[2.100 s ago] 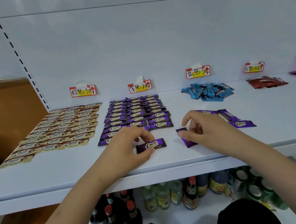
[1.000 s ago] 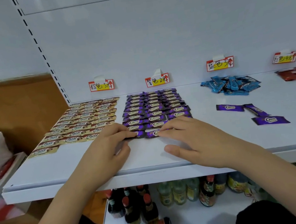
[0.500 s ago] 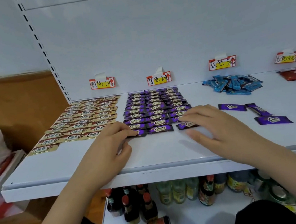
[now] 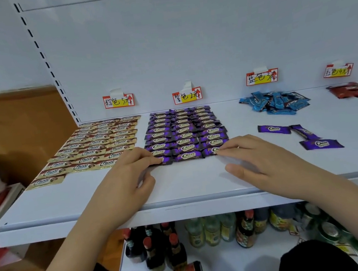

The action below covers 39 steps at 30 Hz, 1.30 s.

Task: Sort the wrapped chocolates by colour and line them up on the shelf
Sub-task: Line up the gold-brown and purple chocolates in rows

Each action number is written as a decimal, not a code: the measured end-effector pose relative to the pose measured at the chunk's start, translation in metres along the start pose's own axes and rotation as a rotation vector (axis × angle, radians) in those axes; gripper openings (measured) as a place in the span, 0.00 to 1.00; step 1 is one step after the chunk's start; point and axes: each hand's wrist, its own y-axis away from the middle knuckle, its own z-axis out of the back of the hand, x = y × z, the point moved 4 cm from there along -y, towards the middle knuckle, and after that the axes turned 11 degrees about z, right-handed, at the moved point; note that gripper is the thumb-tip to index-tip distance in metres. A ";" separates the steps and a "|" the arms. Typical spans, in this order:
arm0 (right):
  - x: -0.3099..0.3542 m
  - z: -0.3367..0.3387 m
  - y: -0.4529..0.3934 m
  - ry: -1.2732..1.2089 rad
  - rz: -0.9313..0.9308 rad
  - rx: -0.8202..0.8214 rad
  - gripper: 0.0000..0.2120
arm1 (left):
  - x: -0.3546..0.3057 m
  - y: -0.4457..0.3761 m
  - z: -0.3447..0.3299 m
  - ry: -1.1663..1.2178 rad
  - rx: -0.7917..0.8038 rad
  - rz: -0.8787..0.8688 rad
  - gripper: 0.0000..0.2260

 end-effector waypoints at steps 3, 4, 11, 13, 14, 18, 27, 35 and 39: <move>0.001 -0.001 0.000 0.006 0.001 0.016 0.29 | 0.000 0.000 0.000 -0.008 -0.002 0.006 0.16; 0.001 0.000 -0.001 0.012 0.005 0.019 0.30 | 0.000 0.000 0.000 -0.008 -0.008 0.005 0.16; -0.006 0.005 -0.006 0.057 -0.110 -0.042 0.37 | -0.015 -0.014 0.001 -0.054 -0.066 -0.049 0.18; -0.010 0.005 -0.015 0.075 -0.140 -0.021 0.39 | -0.027 -0.024 -0.006 -0.080 -0.047 -0.062 0.18; -0.012 0.005 -0.020 0.077 -0.154 -0.006 0.38 | -0.033 -0.029 -0.009 -0.097 -0.035 -0.064 0.18; -0.018 -0.002 -0.030 0.071 -0.170 0.039 0.37 | -0.046 -0.043 -0.023 -0.144 0.012 -0.048 0.20; -0.018 -0.007 -0.029 -0.003 -0.188 0.051 0.37 | -0.043 -0.046 -0.033 -0.140 0.039 -0.043 0.21; -0.027 0.026 0.008 0.097 -0.254 -0.237 0.26 | -0.073 -0.052 -0.035 -0.061 0.021 -0.107 0.18; -0.072 0.057 0.069 0.151 -0.516 -0.413 0.19 | -0.133 -0.071 -0.054 0.023 0.040 -0.218 0.16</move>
